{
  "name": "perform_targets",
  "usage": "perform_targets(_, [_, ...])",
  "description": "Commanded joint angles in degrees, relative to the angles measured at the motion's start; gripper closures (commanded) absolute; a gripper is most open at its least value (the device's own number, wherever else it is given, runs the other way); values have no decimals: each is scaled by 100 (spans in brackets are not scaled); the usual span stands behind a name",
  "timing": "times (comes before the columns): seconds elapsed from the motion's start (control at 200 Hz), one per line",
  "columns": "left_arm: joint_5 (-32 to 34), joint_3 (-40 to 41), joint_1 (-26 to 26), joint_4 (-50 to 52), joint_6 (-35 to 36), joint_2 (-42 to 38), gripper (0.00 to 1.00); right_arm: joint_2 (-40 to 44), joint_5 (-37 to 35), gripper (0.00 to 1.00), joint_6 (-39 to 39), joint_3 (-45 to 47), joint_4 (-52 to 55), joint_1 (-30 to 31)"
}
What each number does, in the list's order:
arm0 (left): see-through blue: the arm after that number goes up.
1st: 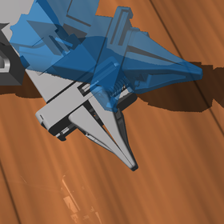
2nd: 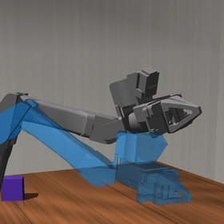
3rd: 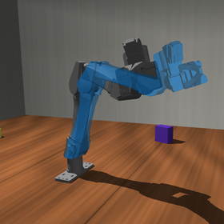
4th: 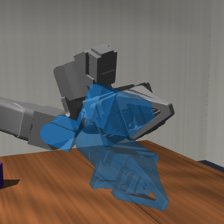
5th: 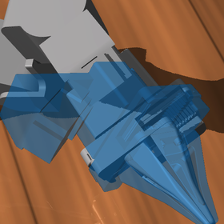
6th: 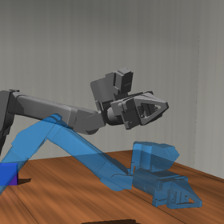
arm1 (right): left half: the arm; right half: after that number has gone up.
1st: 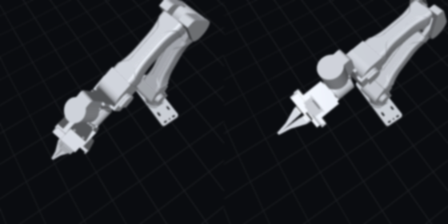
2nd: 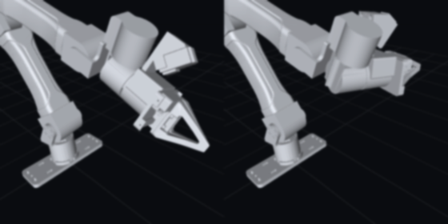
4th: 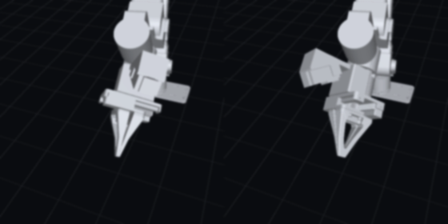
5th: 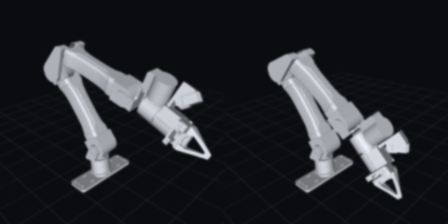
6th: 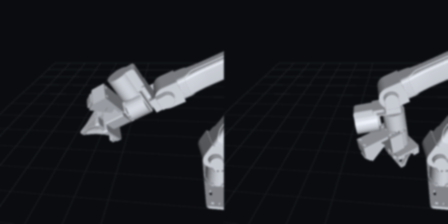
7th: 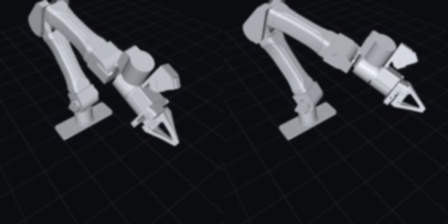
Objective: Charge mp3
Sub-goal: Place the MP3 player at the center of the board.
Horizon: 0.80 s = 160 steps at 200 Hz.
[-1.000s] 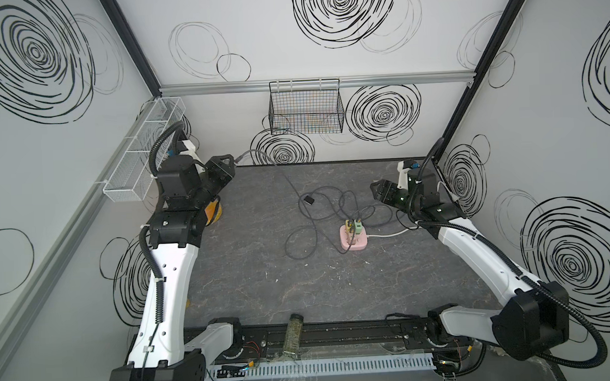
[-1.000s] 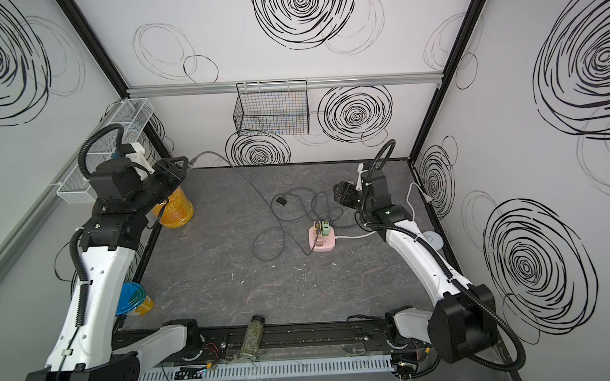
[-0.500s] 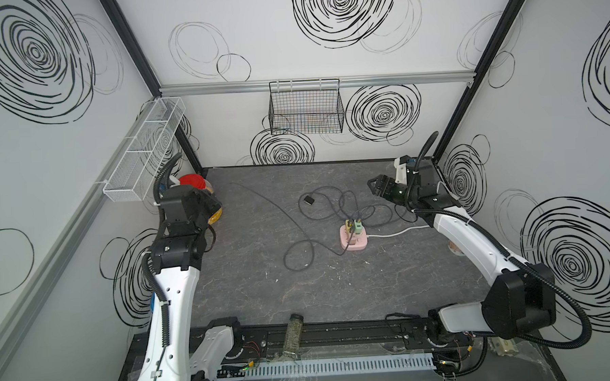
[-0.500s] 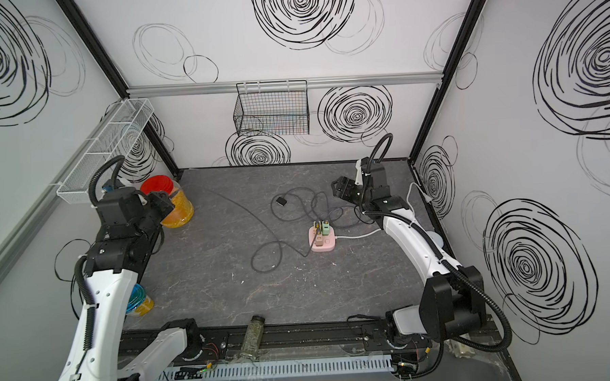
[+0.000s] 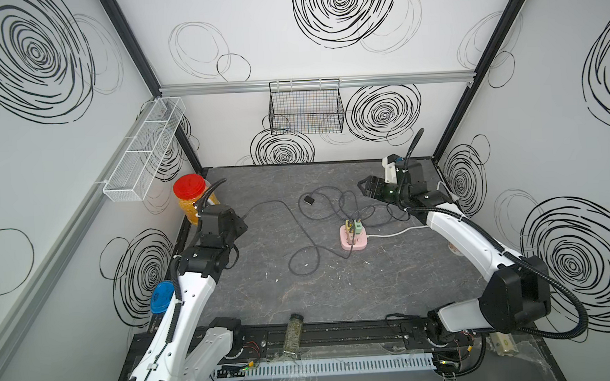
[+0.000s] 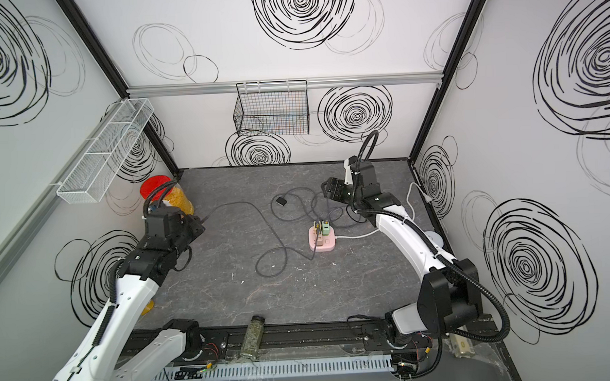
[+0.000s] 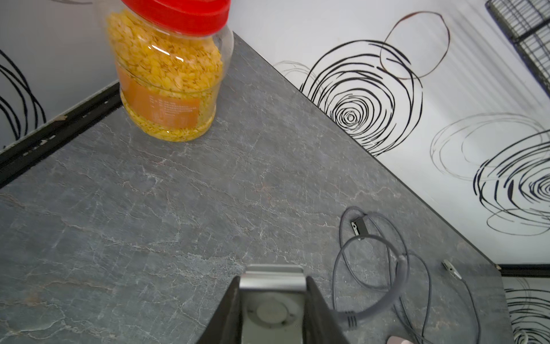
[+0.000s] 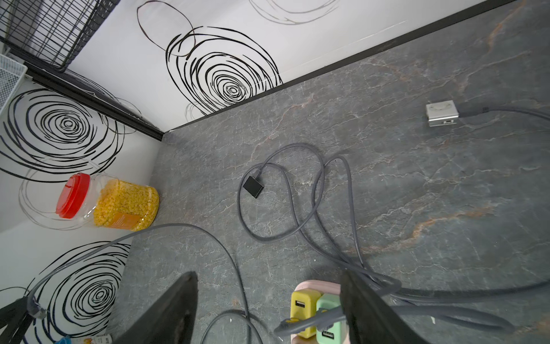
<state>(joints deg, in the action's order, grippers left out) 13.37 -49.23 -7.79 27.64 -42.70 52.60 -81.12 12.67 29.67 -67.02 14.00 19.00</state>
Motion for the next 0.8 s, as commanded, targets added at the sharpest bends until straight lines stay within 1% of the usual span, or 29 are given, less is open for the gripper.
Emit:
perform_targets(0.0, [405, 272, -346, -544, -402, 48, 69, 153, -170, 21, -169, -109, 284, -8])
perform_targets(0.1, [113, 578, -669, -896, -816, 71, 68, 188, -168, 21, -208, -79, 310, -5])
perform_targets(0.265, [51, 1092, -1366, -1312, -1596, 36, 67, 179, -95, 21, -190, -22, 271, -8])
perform_targets(0.365, [-7, 1418, -1586, -1519, -2097, -26, 67, 165, -49, 21, -190, -30, 267, -5])
perform_targets(0.49, [126, 1797, -1752, -1701, -2562, -179, 66, 141, -28, 21, -216, -30, 240, -11])
perform_targets(0.615, [-58, 2030, -1762, -2018, -2800, -122, 65, 106, 35, 21, -216, 6, 167, -11])
perform_targets(0.796, [-276, 1856, -1919, -2086, -2649, 399, 65, 52, 104, 21, -258, 22, 197, -19])
